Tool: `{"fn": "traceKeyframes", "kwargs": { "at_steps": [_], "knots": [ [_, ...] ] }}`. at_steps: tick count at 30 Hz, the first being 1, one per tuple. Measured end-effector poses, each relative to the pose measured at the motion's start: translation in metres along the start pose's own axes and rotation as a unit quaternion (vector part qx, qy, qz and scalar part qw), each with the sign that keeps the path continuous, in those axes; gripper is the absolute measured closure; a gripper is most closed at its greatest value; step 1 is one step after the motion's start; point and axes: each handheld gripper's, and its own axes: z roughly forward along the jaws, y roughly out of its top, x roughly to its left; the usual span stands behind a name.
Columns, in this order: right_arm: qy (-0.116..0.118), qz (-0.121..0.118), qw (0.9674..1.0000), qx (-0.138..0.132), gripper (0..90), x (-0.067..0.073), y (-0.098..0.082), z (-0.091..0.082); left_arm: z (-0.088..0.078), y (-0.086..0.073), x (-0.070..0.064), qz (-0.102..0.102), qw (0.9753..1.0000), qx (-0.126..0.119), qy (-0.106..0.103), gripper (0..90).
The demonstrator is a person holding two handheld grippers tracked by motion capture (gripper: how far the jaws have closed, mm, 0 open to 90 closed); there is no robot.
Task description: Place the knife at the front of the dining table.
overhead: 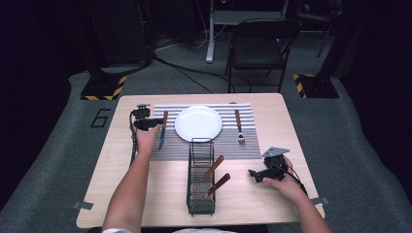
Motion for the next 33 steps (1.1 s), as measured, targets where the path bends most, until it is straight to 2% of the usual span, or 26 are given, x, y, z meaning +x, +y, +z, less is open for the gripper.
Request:
{"fn": "traceKeyframes", "kwargs": {
  "at_steps": [2,3,8,14,22,25,30,33],
  "knots": [
    [0.0,0.0,1.0,0.0,0.0,0.0,0.0,0.0,-0.009,-0.003,-0.002,0.018,0.9998,-0.004,-0.007,58.3],
    [0.0,0.0,1.0,0.0,0.0,0.0,0.0,0.0,-0.009,-0.003,-0.002,0.018,0.9998,-0.004,-0.007,57.9],
    [0.0,0.0,1.0,0.0,0.0,0.0,0.0,0.0,-0.023,-0.008,-0.004,0.05,0.9987,0.0,-0.013,56.3],
    [-0.003,0.002,1.0,0.0,0.0,0.001,0.0,0.0,-0.037,-0.01,-0.005,0.067,0.9976,-0.013,-0.016,54.8],
    [-0.003,0.004,1.0,-0.001,0.0,0.001,-0.001,-0.001,-0.066,-0.017,-0.005,0.098,0.9946,-0.03,-0.019,52.1],
    [-0.002,0.004,1.0,-0.001,0.0,0.001,-0.001,-0.001,-0.075,-0.021,-0.004,0.104,0.9936,-0.036,-0.023,51.5],
    [-0.003,0.003,1.0,-0.001,0.0,0.001,-0.001,-0.001,-0.088,-0.026,-0.002,0.102,0.9928,-0.054,-0.031,49.9],
    [-0.002,0.003,1.0,-0.001,0.0,0.001,-0.001,-0.001,-0.094,-0.031,-0.001,0.111,0.9919,-0.052,-0.032,49.4]
  ]
}}
